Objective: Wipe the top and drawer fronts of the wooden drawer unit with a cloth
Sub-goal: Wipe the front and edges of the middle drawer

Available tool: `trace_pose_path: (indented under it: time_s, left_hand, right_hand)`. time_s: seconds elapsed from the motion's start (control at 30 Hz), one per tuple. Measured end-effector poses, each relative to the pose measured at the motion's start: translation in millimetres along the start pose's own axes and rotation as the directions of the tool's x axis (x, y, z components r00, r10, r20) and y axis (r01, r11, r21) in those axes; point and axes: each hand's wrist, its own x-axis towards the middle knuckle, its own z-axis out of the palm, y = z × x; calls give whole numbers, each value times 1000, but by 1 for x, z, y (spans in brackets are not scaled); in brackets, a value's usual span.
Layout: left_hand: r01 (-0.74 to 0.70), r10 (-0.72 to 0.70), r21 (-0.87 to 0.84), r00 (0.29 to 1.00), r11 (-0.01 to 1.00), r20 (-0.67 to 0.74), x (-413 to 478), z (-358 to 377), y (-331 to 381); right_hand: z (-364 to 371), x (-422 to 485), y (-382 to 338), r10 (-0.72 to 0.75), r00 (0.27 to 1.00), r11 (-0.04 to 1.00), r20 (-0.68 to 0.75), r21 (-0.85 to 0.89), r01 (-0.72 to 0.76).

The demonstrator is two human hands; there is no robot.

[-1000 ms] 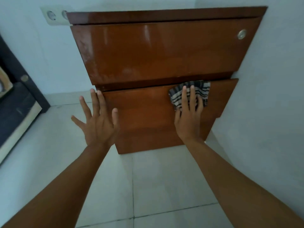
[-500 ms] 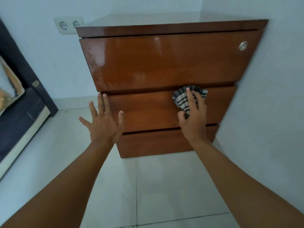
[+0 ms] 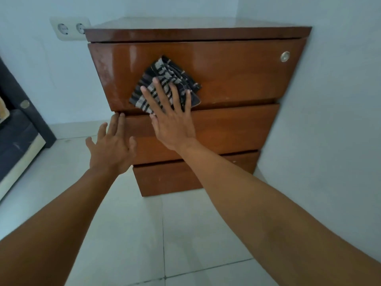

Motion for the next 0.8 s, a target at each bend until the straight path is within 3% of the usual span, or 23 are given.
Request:
trace_pose_path:
  time_s: [0.07, 0.3, 0.43, 0.6, 0.73, 0.8]
  left_hand:
    - [-5, 5, 3, 1000, 1000, -7, 1, 2, -3]
    - [5, -7, -41, 999, 999, -54, -4, 8, 7]
    - [12, -16, -66, 998, 998, -67, -9, 11, 14]
    - [32, -35, -61, 999, 998, -33, -12, 8, 18]
    - [46, -46, -31, 999, 998, 5, -10, 5, 16]
    - [53, -52, -26, 998, 998, 23, -10, 4, 15]
  right_hand:
    - [7, -11, 23, 20, 1000, 1000, -9, -21, -20]
    - [7, -41, 154, 345, 936, 933, -74, -84, -351]
    - [-8, -41, 212, 564, 820, 826, -100, 56, -561]
    - [-17, -41, 221, 576, 799, 817, -172, 96, -569]
    - [-29, -36, 217, 725, 650, 687, -226, 298, -663]
    - [-39, -33, 208, 734, 635, 672, -241, 387, -631]
